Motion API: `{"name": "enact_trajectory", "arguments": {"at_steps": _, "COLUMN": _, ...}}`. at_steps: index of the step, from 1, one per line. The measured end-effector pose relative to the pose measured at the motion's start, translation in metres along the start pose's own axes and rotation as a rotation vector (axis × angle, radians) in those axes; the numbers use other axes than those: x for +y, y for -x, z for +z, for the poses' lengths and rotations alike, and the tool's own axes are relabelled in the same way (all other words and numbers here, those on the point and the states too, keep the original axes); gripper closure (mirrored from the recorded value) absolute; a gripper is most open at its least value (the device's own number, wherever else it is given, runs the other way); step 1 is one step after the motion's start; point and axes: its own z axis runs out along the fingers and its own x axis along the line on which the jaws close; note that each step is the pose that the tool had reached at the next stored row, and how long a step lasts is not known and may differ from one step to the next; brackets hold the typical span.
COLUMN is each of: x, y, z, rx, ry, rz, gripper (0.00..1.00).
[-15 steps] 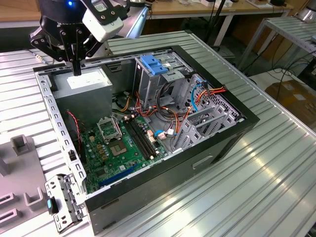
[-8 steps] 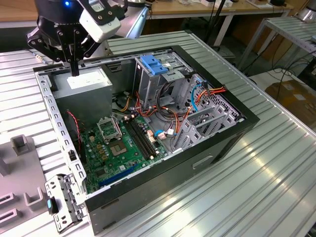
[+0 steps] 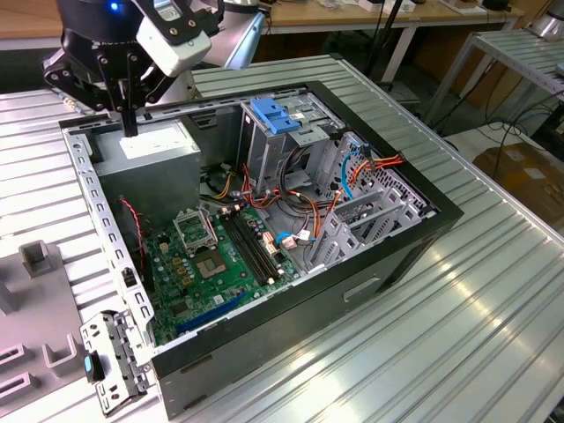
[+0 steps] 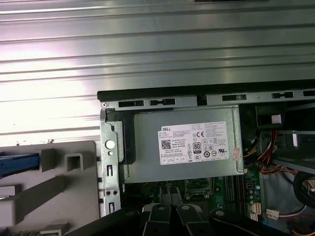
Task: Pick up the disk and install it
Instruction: 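Reach for the disk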
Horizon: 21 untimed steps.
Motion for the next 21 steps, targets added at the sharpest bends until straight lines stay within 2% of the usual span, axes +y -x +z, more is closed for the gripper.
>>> {"name": "enact_trajectory", "arguments": {"at_steps": 21, "x": -0.0009, "y": -0.0116, "z": -0.0003, "rx": 0.0001, "ry": 0.0000, "rz": 0.000, "gripper": 0.89}}
